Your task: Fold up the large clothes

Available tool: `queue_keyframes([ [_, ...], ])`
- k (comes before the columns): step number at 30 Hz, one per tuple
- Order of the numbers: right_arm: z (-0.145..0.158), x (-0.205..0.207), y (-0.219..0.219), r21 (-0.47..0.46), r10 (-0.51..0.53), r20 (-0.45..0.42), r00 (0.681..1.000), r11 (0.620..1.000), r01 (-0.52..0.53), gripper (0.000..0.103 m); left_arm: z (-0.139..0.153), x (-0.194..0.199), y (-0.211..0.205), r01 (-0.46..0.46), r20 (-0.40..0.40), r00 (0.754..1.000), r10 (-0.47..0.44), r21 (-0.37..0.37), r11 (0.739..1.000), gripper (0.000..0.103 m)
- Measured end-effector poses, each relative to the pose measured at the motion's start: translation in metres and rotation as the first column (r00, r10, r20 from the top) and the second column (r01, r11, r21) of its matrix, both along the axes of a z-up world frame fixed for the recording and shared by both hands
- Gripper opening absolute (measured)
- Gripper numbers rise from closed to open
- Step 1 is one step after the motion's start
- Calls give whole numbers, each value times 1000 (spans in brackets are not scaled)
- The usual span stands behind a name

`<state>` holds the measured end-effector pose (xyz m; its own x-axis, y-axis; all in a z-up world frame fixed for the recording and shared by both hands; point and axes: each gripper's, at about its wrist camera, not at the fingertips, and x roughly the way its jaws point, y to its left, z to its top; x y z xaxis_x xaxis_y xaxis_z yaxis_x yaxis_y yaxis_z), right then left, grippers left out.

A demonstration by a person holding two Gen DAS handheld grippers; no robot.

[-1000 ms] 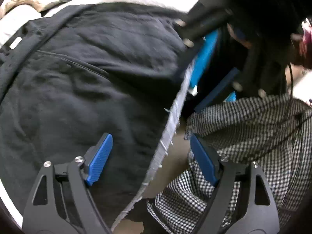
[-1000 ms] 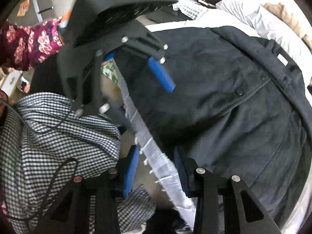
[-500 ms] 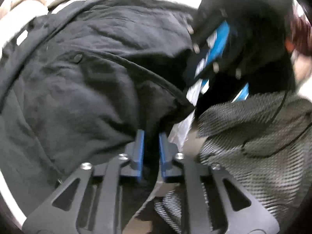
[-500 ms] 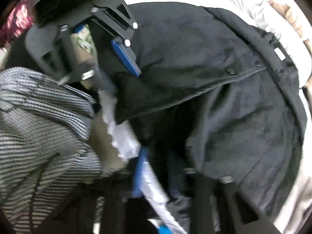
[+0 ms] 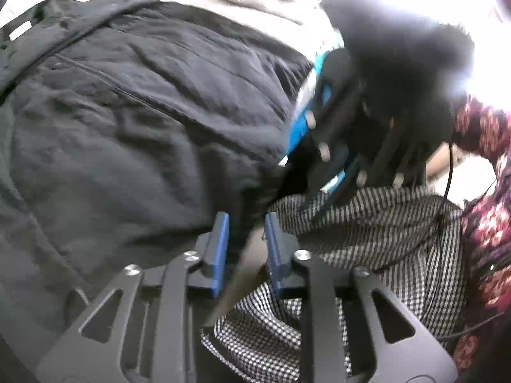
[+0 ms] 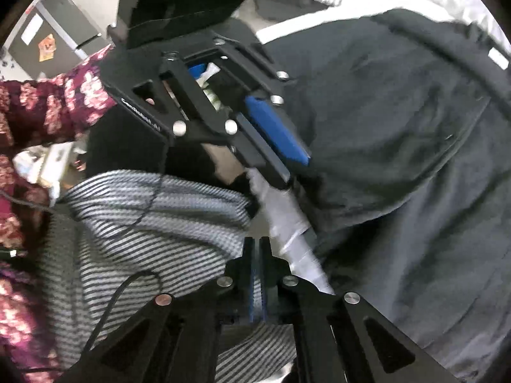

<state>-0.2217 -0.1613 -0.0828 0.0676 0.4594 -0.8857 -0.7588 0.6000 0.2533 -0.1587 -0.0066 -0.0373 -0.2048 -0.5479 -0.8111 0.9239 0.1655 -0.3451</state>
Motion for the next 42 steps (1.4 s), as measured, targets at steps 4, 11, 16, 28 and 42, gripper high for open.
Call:
queue_keyframes([
  [4,22,9,-25,46,-106,82,991,994,103,31,13,-2,2,10,3,1000,-10,-56,998,66],
  [11,17,43,-42,3,-269,127,955,963,271,31,-7,19,-21,-62,-40,997,62,3,998,66],
  [16,-28,48,-23,-179,-260,74,963,946,270,31,-27,-4,-34,32,-2,999,-32,97,995,68],
  [28,44,23,-83,-63,-422,180,889,897,438,67,51,55,38,-399,-7,917,400,53,916,87],
  [42,57,1,-278,9,-867,-71,493,493,870,74,14,129,191,-817,-13,521,853,281,503,96],
])
